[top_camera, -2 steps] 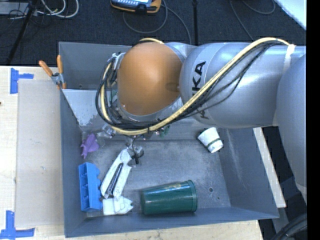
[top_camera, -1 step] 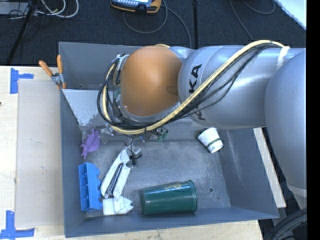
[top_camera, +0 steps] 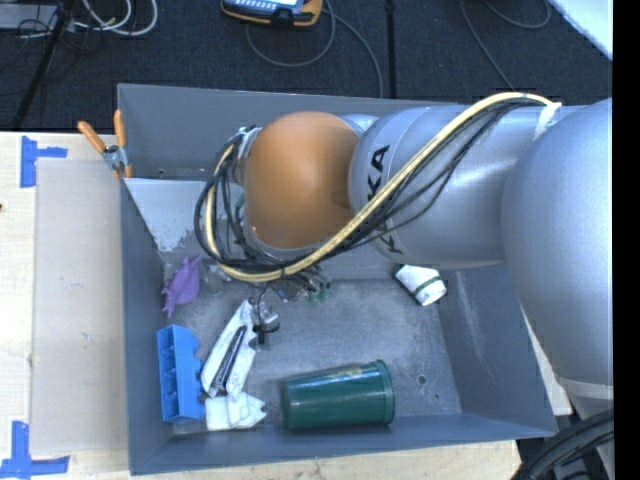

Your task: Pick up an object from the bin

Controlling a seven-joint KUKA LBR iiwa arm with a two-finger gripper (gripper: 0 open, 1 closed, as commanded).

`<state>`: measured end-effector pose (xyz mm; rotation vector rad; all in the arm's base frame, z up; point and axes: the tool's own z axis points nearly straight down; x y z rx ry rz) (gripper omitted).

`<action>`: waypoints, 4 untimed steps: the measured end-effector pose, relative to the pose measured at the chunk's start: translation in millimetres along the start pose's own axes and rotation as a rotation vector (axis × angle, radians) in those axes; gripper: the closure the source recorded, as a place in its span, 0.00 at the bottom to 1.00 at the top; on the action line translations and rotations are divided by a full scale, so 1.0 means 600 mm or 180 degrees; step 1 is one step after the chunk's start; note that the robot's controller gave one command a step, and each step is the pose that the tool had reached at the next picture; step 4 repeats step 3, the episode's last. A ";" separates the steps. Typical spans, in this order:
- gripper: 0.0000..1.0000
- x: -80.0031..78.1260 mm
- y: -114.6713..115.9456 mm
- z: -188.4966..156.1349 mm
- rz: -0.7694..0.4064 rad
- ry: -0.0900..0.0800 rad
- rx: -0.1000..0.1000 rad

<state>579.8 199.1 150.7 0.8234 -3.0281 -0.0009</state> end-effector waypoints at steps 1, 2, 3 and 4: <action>0.00 0.002 -0.004 0.019 -0.0523 -0.0014 0.0006; 0.00 0.030 -0.027 0.077 -0.1186 -0.0023 0.0005; 1.00 0.041 -0.038 0.132 -0.1348 -0.0038 0.0007; 1.00 0.041 -0.038 0.132 -0.1348 -0.0038 0.0007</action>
Offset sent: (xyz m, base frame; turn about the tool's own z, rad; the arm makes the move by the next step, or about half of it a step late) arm -0.0158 -0.0397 -0.0706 -0.4032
